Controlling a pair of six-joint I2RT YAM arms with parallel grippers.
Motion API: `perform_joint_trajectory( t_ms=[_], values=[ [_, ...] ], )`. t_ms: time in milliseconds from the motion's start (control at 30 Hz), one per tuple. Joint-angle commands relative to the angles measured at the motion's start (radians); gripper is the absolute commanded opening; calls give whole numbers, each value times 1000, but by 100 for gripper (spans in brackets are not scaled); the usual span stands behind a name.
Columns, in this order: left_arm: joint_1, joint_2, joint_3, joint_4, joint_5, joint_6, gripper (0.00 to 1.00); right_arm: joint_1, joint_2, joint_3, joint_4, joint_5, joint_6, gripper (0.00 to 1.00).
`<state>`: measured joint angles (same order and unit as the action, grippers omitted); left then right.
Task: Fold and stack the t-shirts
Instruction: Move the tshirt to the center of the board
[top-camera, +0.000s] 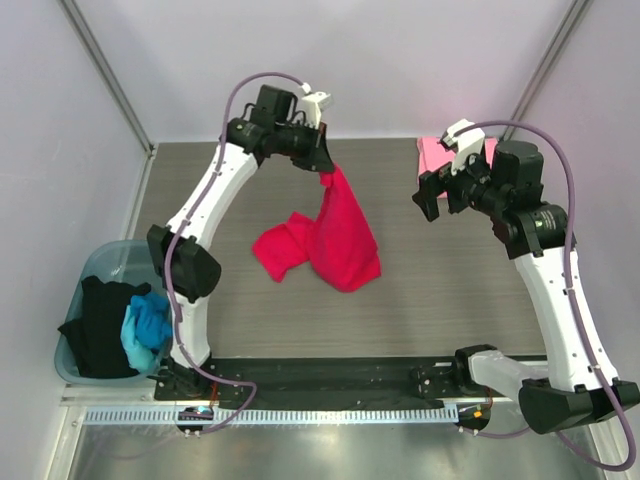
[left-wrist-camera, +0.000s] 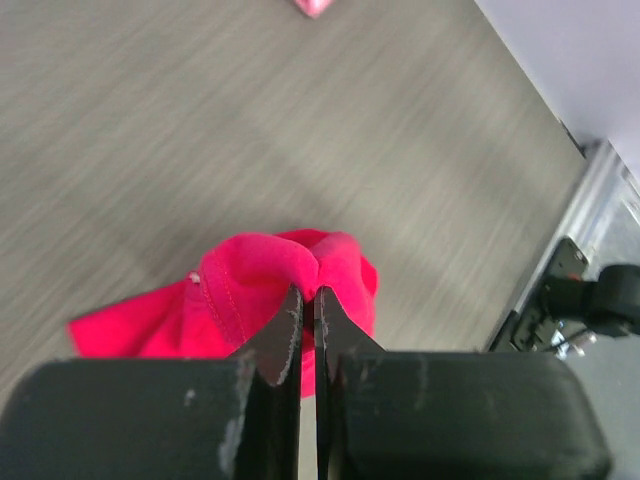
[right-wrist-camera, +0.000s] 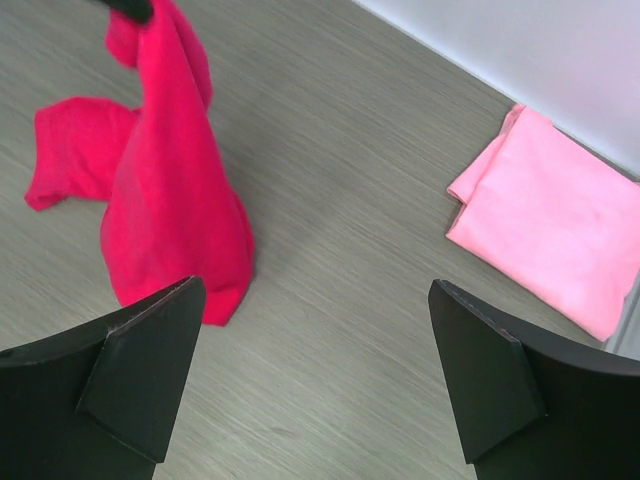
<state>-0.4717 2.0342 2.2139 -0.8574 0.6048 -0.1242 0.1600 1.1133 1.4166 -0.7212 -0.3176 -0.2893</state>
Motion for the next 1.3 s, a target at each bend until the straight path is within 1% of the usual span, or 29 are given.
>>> perform_joint_trajectory(
  t_ms=[0,33,67,100,167,233,300,333,367,467,533,633,700,733,767,800,833,900,933,967,1000,1067,1100,1133,1200,1233,1267],
  values=[
    [108,-142,15,31,-62,-5,0,3,-29,-22,-32,-15,-86,100],
    [137,-220,-15,18,-62,-2,0,1,-27,-33,-24,-18,-91,100],
    [190,-261,-42,11,-63,4,0,1,-26,-38,-2,-20,-82,100],
    [214,-299,-80,0,-66,35,0,1,-21,-39,11,-21,-70,100],
    [241,-400,-91,-44,-100,84,0,1,8,-31,31,-21,-50,100],
    [239,-446,-83,-49,-83,109,0,1,34,-13,32,-20,-28,100],
    [205,-468,-66,-42,-85,110,0,1,62,-7,42,-14,-16,100],
    [156,-465,-47,-46,-92,150,0,1,69,-4,46,-9,-10,100],
    [130,-456,-37,-49,-105,164,0,0,78,-4,49,-6,-5,100],
    [58,-387,-5,-51,-86,169,0,1,85,-4,65,24,1,100],
    [6,-313,21,-45,-57,156,0,0,77,-8,65,60,-8,100],
    [-74,-212,73,-16,-50,129,0,0,43,-31,63,92,-36,100],
    [-109,-143,95,26,-46,55,0,-2,4,-56,59,139,-53,100],
    [-143,-123,89,43,-54,8,24,-5,-12,-82,55,184,-68,100],
    [-162,-106,90,55,-57,-9,45,-8,-24,-94,54,205,-74,100],
    [-177,-89,101,63,-59,-17,60,-14,-44,-106,51,228,-74,100],
    [-200,-63,113,69,-59,-25,70,-33,-50,-117,49,239,-74,100],
    [-205,-52,145,80,-68,-34,70,-53,-50,-113,23,213,-77,100],
    [-196,-55,151,78,-95,-22,70,-56,-44,-98,13,194,-77,100],
    [-186,-63,150,75,-156,-8,70,-57,-35,-90,-19,160,-74,100],
    [-156,-71,135,57,-186,15,70,-56,-20,-73,-41,87,-65,100],
    [-113,-100,101,29,-255,37,70,-54,55,-56,-116,-3,-54,100],
    [-90,-112,77,2,-270,55,70,-53,83,-51,-135,-64,-42,100],
    [-46,-130,-4,-6,-289,90,69,-54,114,-56,-141,-83,-36,99],
    [-1,-175,-81,-41,-321,120,67,-47,186,-65,-120,-107,-16,99],
    [51,-184,-144,-52,-310,156,65,-40,213,-58,-112,-126,-13,99],
    [77,-195,-183,-55,-297,164,64,-31,280,-45,-106,-132,-17,98]
  ],
)
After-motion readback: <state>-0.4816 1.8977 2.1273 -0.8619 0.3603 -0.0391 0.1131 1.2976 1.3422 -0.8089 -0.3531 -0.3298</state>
